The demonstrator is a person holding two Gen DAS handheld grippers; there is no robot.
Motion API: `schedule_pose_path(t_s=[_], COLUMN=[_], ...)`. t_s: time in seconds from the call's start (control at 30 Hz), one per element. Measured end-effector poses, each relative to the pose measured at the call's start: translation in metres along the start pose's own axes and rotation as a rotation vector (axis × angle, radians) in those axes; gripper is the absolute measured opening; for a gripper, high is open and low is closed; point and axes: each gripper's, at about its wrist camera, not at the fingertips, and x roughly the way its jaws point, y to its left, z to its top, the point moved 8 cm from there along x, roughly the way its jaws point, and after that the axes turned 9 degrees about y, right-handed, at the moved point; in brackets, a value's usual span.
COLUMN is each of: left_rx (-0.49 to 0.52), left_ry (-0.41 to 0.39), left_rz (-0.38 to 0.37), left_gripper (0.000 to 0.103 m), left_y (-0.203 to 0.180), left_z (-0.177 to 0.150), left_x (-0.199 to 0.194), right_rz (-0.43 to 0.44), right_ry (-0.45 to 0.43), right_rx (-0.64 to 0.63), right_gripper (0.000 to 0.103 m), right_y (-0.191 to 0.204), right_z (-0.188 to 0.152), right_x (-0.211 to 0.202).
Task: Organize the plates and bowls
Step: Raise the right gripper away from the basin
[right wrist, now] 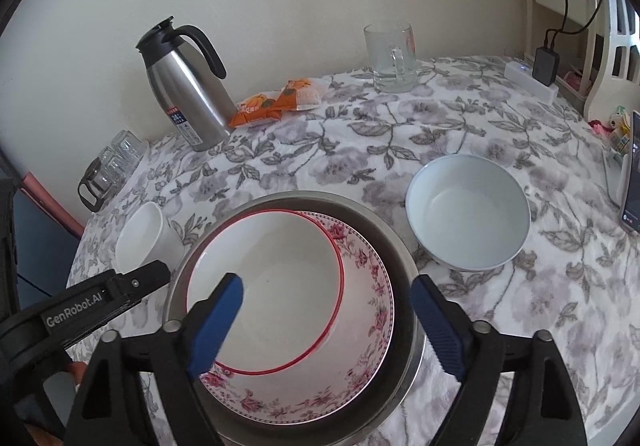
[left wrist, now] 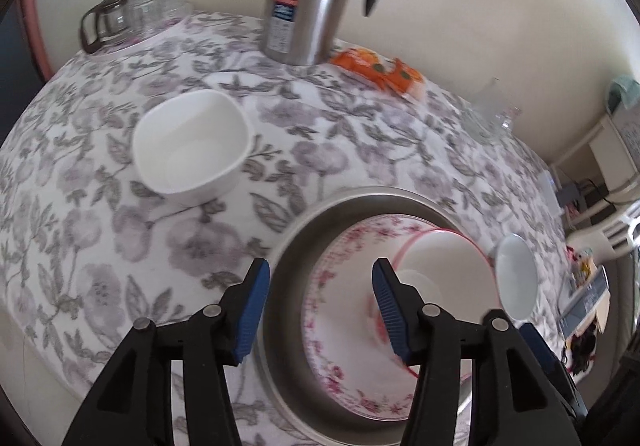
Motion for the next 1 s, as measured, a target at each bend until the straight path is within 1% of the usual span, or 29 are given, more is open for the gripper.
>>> schedule_pose_path(t_s=[0.03,0.07,0.1,0.13,0.17,0.23,0.33,0.4,0.5,0.67,0.73,0.87,1.0], left_rx=[-0.010,-0.019,-0.025,-0.030,-0.034,-0.040,-0.039,-0.042,-0.059,-0.085,-0.104,-0.177,-0.247], left_ry=[0.001,0.003,0.004,0.003,0.003,0.007,0.007,-0.001,-0.019,-0.058,-0.064,-0.078,-0.100], left_rz=[0.013,0.030,0.049,0.060,0.067,0.074,0.101,0.115,0.108,0.110,0.105,0.082,0.109], left_gripper=[0.062,0.076,0.082,0.085,0.085,0.085,0.094,0.094,0.094,0.094,0.094,0.094,0.094], left_y=[0.004,0.009,0.013,0.016,0.018,0.022,0.027,0.031,0.039,0.056,0.065,0.091,0.121], left_z=[0.001,0.002,0.002,0.002,0.002,0.002,0.003,0.005,0.010,0.018,0.021,0.025,0.028], left_x=[0.000,0.001,0.002,0.002,0.003,0.003,0.004,0.002,-0.008,-0.024,-0.029,-0.038,-0.046], right_rz=[0.000,-0.003,-0.009,-0.018,-0.023,-0.028,-0.032,-0.037,-0.030,0.005,0.024,0.069,0.089], right_ry=[0.002,0.004,0.006,0.006,0.006,0.003,-0.006,-0.026,-0.076,-0.145,-0.154,-0.153,-0.143], right_rx=[-0.001,-0.001,-0.001,-0.001,0.000,0.003,0.010,0.013,0.004,-0.055,-0.088,-0.149,-0.199], right_gripper=[0.091,0.093,0.099,0.102,0.103,0.103,0.103,0.103,0.103,0.103,0.103,0.103,0.103], right_y=[0.001,0.001,0.001,0.000,0.000,-0.001,-0.002,-0.002,0.004,0.030,0.045,0.076,0.104], right_z=[0.000,0.000,0.000,0.000,-0.001,-0.001,-0.001,0.002,0.007,0.011,0.011,0.007,0.001], right_x=[0.001,0.001,0.002,0.003,0.003,0.003,0.002,-0.002,-0.013,-0.027,-0.030,-0.030,-0.024])
